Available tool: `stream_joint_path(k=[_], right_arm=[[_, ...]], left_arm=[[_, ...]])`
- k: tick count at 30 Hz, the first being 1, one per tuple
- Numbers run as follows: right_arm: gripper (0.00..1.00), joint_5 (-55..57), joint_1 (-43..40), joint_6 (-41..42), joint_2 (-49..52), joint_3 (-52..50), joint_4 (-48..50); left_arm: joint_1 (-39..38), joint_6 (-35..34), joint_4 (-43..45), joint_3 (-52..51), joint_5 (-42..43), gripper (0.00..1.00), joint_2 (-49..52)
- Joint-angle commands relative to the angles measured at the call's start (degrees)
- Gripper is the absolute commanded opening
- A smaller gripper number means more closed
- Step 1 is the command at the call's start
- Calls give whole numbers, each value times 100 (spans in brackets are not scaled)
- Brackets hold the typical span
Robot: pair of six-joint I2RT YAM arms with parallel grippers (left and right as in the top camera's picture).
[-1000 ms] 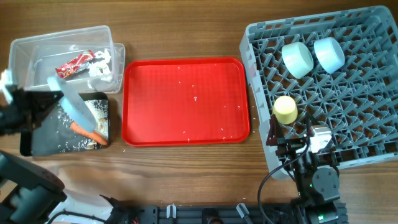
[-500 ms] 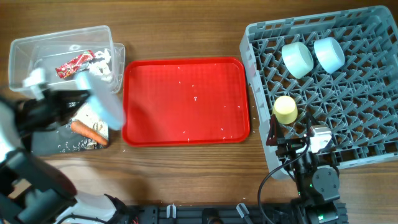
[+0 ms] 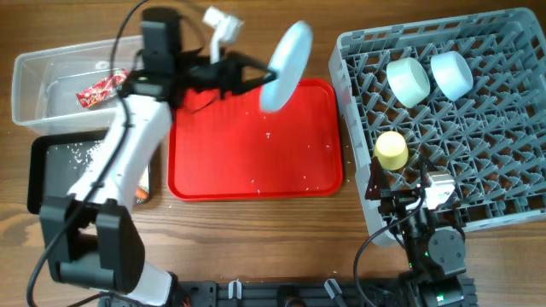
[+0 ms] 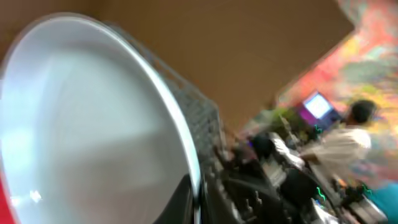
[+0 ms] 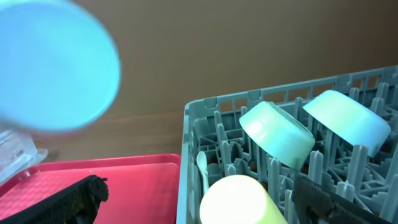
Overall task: Sort waste into correct bins and load items into the dishwasher rack
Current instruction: 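Carry the empty plate to the rack and stand it upright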
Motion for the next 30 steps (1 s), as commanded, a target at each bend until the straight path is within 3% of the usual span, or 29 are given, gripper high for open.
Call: stream_joint_path(k=[1, 3, 4, 5, 10, 13, 18, 19, 21, 22, 24, 27, 30], right_arm=[[100, 7, -24, 57, -31, -7, 20], [100, 7, -24, 57, -31, -7, 22], [100, 7, -24, 57, -31, -7, 22], [100, 4, -24, 57, -31, -7, 22], [100, 7, -24, 59, -31, -7, 20], [100, 7, -24, 59, -31, -7, 22], [100, 7, -24, 57, -31, -7, 22], [100, 7, -24, 57, -31, -7, 22], [100, 7, -24, 57, -31, -7, 22], [100, 7, -24, 59, -31, -7, 22], [100, 7, -24, 57, -31, -7, 22], [100, 7, -24, 59, -31, -7, 22], [100, 7, -24, 57, -31, -7, 22]], left_arm=[[-435, -2924, 1241, 70, -2065, 4, -17], [-800, -3652, 1528, 70, -3104, 4, 17], [-1231, -4286, 1606, 70, -4000, 4, 96], [-1635, -4577, 1974, 72, -4363, 4, 269], [-2332, -5471, 3077, 72, -4500, 4, 892], [-2437, -5849, 2924, 70, -4701, 4, 1134], [-2409, -5641, 2365, 70, -5414, 4, 1322], [-2396, -5309, 2339, 70, -5501, 12, 1322], [-2367, -4695, 2310, 72, -5475, 81, 1320], [-2334, -4492, 2247, 72, -5416, 99, 1300], [-2216, -4426, 1943, 72, -5392, 99, 1180], [-1945, -3742, 1067, 72, -5410, 100, 730], [-1480, -2835, -957, 72, -5766, 99, -214]])
